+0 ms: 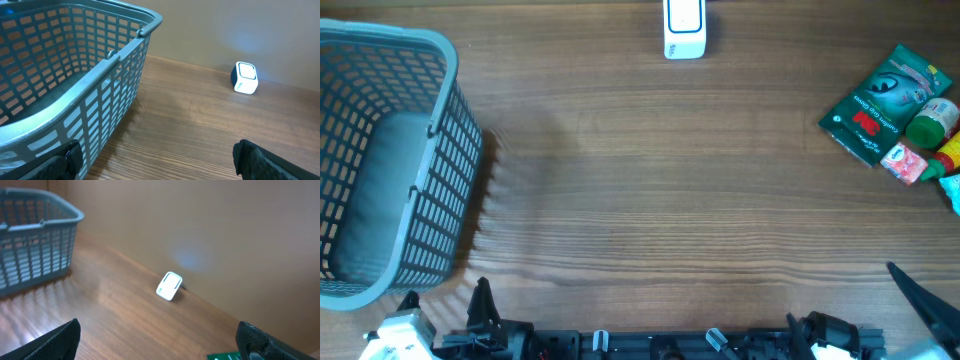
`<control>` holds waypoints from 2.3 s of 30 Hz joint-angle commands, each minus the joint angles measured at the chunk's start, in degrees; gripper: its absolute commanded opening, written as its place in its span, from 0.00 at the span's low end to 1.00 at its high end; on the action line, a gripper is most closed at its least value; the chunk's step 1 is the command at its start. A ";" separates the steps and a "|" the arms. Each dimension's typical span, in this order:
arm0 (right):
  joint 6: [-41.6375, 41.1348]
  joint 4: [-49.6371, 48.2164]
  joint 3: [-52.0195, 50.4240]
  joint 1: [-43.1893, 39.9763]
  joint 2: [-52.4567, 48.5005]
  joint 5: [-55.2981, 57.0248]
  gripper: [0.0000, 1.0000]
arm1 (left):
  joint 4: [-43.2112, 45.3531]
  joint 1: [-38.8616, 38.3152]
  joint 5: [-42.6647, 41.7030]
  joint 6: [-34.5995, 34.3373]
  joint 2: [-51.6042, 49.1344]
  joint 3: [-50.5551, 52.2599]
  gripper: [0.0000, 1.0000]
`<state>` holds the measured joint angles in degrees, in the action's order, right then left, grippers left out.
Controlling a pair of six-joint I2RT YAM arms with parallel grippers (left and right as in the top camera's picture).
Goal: Scan the item barcode
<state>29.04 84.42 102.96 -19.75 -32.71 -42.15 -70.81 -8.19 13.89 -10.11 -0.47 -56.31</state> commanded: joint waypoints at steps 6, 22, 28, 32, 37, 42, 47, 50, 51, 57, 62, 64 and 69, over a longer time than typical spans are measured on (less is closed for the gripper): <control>17.35 -4.48 -14.56 -0.11 0.63 -10.93 1.00 | 0.04 0.33 0.72 0.70 0.20 -0.15 1.00; -16.96 -67.71 -65.99 8.98 23.30 -3.02 1.00 | 0.07 0.33 0.72 0.70 0.20 -0.15 1.00; -29.16 -82.75 -77.79 9.31 28.55 7.02 1.00 | 0.07 0.33 0.72 0.70 0.20 -0.15 1.00; -32.72 -93.53 -86.05 10.16 32.52 10.25 1.00 | 0.04 0.33 0.72 0.70 0.20 -0.15 1.00; -35.47 -105.81 -93.83 12.63 32.50 15.54 1.00 | 0.04 0.33 0.72 0.70 0.20 -0.15 1.00; -37.11 -109.13 -98.01 14.34 32.50 20.13 1.00 | 0.04 0.33 0.72 0.70 0.20 -0.15 1.00; -39.15 -115.08 -102.49 14.34 32.52 23.63 1.00 | 0.07 0.33 0.72 0.70 0.20 -0.15 1.00; -41.42 -114.64 -102.68 14.45 32.52 26.29 1.00 | 0.07 0.33 0.72 0.70 0.20 -0.15 1.00; -41.07 -114.57 -102.68 14.45 32.52 26.32 1.00 | 0.07 0.33 0.72 0.70 0.20 -0.15 1.00; -41.24 -107.47 -102.68 14.45 32.52 29.35 1.00 | 0.04 0.33 0.72 0.70 0.20 -0.15 1.00; -41.22 -98.95 -102.71 14.45 32.52 31.45 1.00 | 0.07 0.33 0.72 0.70 0.20 -0.15 1.00; -41.22 -95.67 -102.71 14.45 32.52 31.43 1.00 | 0.07 0.33 0.72 0.70 0.20 -0.15 1.00; -41.22 -89.20 -102.71 14.45 32.52 31.43 1.00 | 0.07 0.33 0.72 0.70 0.20 -0.15 1.00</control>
<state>-11.60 -7.01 0.36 -5.65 -0.78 -11.84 -70.81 -8.19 13.87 -10.11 -0.47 -56.31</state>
